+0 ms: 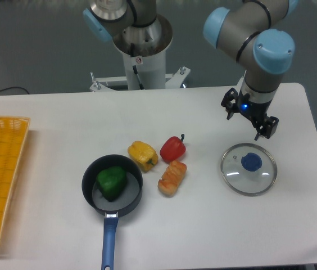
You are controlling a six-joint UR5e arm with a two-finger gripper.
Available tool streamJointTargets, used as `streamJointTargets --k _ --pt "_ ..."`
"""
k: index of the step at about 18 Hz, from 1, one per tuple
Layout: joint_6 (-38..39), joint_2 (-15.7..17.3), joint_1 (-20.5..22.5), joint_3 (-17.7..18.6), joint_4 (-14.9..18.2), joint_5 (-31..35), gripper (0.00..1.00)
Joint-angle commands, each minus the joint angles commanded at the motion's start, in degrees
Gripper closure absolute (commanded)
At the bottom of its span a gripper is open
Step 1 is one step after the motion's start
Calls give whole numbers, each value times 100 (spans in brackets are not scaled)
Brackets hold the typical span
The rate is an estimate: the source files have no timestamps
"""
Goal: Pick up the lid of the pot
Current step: 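Raise the open gripper up and away from the glass lid's blue knob, then lower the open gripper down over the blue knob of the glass lid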
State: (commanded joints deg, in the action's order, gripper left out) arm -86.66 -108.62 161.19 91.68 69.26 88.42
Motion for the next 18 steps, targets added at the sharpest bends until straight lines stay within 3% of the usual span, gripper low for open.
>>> streamJointTargets --k 4,11,18 --pt "-27 -316 123 -176 -18 -9 0" --pt "-26 -958 150 -431 -404 -9 0" --pt "35 -1135 229 -422 -510 -18 0"
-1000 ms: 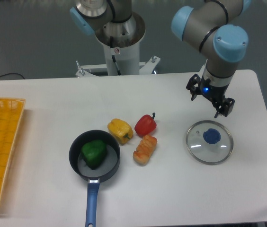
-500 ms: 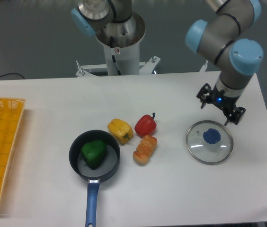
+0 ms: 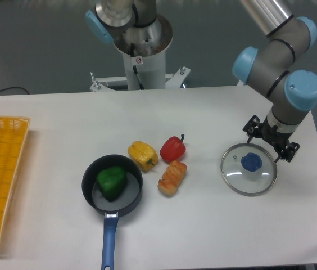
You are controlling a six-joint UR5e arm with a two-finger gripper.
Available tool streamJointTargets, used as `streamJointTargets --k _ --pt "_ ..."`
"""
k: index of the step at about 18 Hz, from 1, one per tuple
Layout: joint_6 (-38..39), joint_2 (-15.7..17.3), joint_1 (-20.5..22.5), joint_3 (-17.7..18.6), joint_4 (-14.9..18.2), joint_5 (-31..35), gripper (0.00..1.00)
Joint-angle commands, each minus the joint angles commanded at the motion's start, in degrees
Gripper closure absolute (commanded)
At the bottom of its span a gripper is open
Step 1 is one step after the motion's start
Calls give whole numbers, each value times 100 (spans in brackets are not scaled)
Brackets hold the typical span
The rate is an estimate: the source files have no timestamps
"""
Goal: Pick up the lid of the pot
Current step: 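Lower the open gripper down over the blue knob of the glass lid, then close the gripper around the blue knob of the lid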
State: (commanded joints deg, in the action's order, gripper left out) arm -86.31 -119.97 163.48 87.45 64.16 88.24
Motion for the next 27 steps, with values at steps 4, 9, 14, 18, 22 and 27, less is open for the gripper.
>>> streamJointTargets --k 4,9,14,18,22,27 --pt "79 -26 -44 44 -35 0 0" --pt "281 -114 -211 62 -132 17 0" --pt "352 -158 -246 62 -141 9 0" --pt "352 -185 -246 149 -298 9 0" --pt "352 -185 -246 211 -378 9 0" --pt "352 -237 -290 246 -544 26 0"
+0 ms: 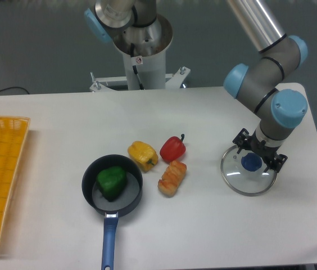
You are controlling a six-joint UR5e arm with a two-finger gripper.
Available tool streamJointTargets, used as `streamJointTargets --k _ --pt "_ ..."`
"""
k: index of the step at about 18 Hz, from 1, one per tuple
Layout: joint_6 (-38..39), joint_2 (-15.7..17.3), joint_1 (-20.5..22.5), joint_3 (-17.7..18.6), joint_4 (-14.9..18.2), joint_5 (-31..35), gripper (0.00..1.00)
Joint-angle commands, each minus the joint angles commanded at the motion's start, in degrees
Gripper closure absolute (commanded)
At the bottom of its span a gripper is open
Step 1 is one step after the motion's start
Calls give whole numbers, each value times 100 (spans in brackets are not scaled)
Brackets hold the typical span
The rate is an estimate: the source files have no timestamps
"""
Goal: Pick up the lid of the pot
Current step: 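Close the gripper around the blue knob of the lid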
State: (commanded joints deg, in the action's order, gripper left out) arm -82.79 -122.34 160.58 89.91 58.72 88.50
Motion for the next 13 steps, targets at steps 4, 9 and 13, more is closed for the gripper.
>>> streamJointTargets --k 4,9,13 --pt "0 -27 -27 18 -53 9 0" --pt "-9 -35 -18 18 -88 9 18" --pt "-9 -44 -27 26 -106 18 30"
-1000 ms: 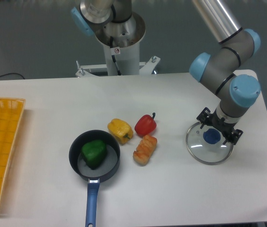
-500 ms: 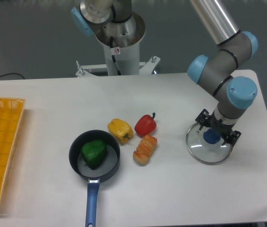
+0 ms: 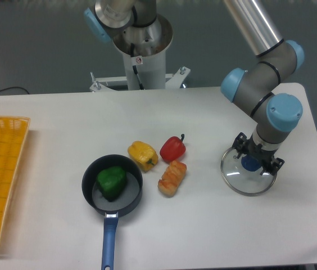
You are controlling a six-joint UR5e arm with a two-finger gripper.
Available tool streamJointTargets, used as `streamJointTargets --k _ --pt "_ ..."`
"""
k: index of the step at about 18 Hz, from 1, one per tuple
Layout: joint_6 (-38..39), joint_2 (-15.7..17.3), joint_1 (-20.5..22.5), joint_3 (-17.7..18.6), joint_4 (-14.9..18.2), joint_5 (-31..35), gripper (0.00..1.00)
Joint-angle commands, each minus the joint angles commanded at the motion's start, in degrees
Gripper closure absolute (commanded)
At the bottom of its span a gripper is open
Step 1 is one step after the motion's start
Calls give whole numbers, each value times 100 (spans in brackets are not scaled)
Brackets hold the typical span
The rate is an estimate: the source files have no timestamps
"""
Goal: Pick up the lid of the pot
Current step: 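Close the gripper around the blue knob of the lid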
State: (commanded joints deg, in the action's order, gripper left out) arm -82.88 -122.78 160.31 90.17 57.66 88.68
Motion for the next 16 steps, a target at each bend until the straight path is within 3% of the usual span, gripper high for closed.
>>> streamJointTargets --k 16 --pt "0 9 9 -9 0 0 55"
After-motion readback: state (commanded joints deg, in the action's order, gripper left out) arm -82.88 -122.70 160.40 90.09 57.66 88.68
